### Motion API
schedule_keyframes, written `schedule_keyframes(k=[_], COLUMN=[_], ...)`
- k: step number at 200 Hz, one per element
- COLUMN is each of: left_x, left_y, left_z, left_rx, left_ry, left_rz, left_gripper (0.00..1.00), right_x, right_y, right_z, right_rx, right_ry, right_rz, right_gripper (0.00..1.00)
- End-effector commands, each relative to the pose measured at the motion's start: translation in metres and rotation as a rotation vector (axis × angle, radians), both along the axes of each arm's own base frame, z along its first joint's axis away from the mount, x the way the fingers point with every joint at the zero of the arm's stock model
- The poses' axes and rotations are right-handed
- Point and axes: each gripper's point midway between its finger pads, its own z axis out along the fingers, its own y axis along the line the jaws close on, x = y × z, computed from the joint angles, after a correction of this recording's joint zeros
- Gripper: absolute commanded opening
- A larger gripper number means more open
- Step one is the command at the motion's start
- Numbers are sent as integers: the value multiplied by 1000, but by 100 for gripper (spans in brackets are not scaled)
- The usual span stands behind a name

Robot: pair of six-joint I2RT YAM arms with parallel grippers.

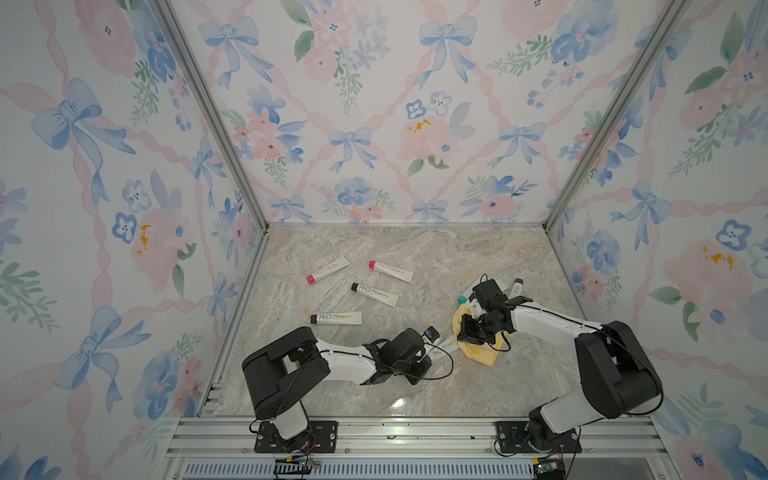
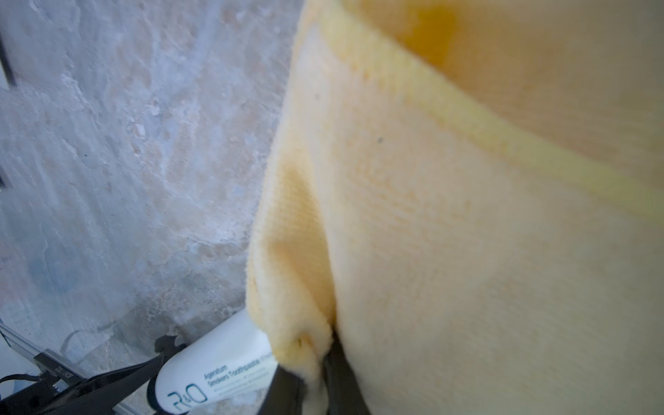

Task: Wipe the surface of the toothpaste tube
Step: Wipe the dirt from the toothpaste tube.

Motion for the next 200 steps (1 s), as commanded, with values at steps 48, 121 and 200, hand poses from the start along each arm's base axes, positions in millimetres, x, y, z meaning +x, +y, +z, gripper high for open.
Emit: schedule_keyframes(k=[48,121,200], left_x=[-6,-6,-5], left_y=[11,9,12], left_z=[-15,-14,-14], left_rx=[64,60,63], left_ry=[27,24,17], left_rz=[5,1,9], left_gripper=[25,25,25], right_x=[-45,-47,7], right_y=[38,45,-27], right_z=[-7,-13,-26], right_rx=[-42,-45,-290], right_ry=[83,95,43], right_rz=[169,185,49], right_gripper=[13,13,13])
